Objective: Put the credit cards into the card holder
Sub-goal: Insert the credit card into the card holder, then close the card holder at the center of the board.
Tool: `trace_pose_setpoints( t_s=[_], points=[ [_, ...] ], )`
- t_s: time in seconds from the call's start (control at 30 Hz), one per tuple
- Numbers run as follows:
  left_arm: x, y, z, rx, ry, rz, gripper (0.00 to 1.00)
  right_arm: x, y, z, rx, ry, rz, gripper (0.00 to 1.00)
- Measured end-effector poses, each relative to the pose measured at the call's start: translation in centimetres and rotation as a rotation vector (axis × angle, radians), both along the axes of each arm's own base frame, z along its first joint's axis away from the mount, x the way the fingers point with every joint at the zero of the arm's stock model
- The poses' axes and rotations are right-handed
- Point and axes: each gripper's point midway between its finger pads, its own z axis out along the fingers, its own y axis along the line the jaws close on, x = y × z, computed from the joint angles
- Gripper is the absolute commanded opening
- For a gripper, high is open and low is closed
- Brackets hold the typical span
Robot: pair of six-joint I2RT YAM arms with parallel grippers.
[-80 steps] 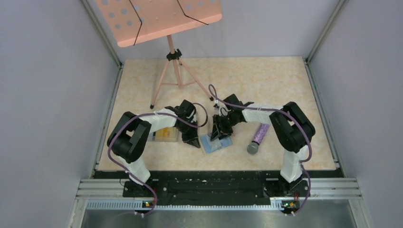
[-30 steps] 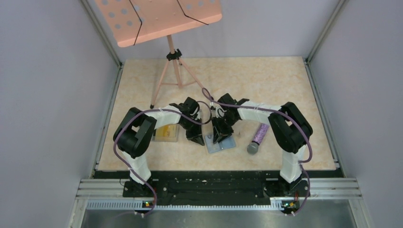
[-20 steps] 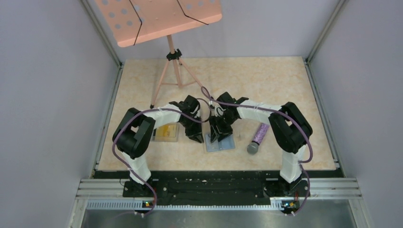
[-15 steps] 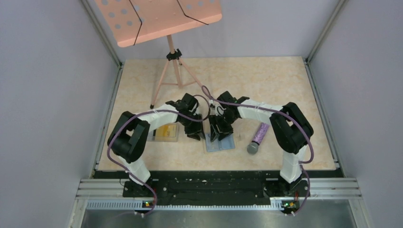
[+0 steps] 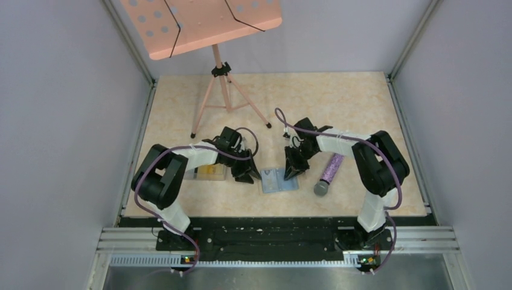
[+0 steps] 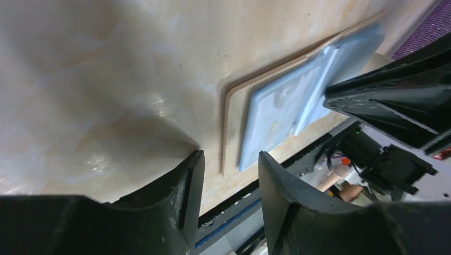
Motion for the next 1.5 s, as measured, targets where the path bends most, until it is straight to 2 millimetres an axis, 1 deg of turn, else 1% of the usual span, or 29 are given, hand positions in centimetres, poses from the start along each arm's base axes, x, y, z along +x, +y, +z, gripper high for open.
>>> trace_pose_setpoints(
  t_s=[0.07,0.23,0.37,0.5,0.7,0.87,0.93,0.97,1.07,1.1,1.13,1.2,1.3,1.43,1.5],
  points=[
    [0.1,-0.4,-0.1,-0.020,0.008,0.000,0.48,-0.4,0.1,-0.3,0.015,0.011,0.002,0.00],
    [0.6,-1.6,0.1,-0.096,0.009,-0.009,0.47,-1.1,0.6,-0.5,0.063,0.031,-0.001,0.00],
    [1.0,-2.3,0.4,-0.151,0.002,-0.008,0.43,-1.1,0.7,-0.5,0.076,0.032,-0.001,0.00],
    [1.2,-3.3,1.6,-0.233,-0.013,-0.025,0.39,-1.1,0.8,-0.5,0.077,0.033,-0.001,0.00],
    [1.1,-4.6,3.4,-0.336,-0.032,-0.069,0.39,-1.2,0.8,-0.5,0.080,0.036,0.001,0.00],
    [0.5,-5.5,4.3,-0.350,-0.032,-0.120,0.39,-1.2,0.8,-0.5,0.081,0.037,0.001,0.00],
    [0.5,-5.9,4.7,-0.346,-0.044,-0.144,0.34,-1.1,0.9,-0.5,0.081,0.037,0.001,0.00],
    [0.5,-6.1,5.0,-0.343,-0.052,-0.159,0.30,-1.1,0.9,-0.4,0.080,0.038,0.001,0.00],
    [0.7,-6.6,5.5,-0.320,-0.069,-0.184,0.07,-1.1,0.9,-0.4,0.077,0.046,0.001,0.00],
    [0.8,-6.7,5.5,-0.305,-0.072,-0.189,0.01,-1.1,0.9,-0.4,0.076,0.046,0.001,0.00],
    [0.9,-6.7,5.6,-0.291,-0.071,-0.188,0.00,-1.0,0.9,-0.4,0.073,0.046,0.001,0.00],
    [1.0,-6.4,5.4,-0.245,-0.069,-0.187,0.00,-0.9,0.9,-0.3,0.066,0.042,0.000,0.01],
    [1.2,-5.6,4.9,-0.172,-0.068,-0.183,0.00,-0.3,0.7,-0.1,0.043,0.021,0.000,0.05],
    [1.2,-4.1,4.0,-0.057,-0.068,-0.183,0.00,1.0,0.9,0.7,0.030,-0.025,0.007,0.15],
    [1.2,-3.3,3.8,-0.003,-0.068,-0.189,0.00,1.7,1.2,1.3,0.036,-0.044,0.009,0.19]
  ],
)
